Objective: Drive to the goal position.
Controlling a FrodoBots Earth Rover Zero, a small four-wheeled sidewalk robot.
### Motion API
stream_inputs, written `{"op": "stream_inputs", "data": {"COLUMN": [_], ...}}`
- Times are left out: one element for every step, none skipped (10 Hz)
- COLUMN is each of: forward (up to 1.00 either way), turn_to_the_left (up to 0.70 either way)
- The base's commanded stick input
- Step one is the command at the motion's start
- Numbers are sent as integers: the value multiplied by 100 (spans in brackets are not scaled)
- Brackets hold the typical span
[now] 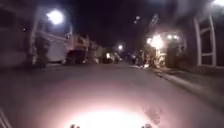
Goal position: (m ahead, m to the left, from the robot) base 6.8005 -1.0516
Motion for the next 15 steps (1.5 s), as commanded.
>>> {"op": "stream_inputs", "data": {"forward": [100, 100, 100, 100, 100, 100, 100, 100, 100, 100, 100, 100, 100, 100, 100], "turn_to_the_left": [0, 0, -10, -33, -40, -27, -5, -31, -18, 0, 0, 0, 0, 0, 0]}}
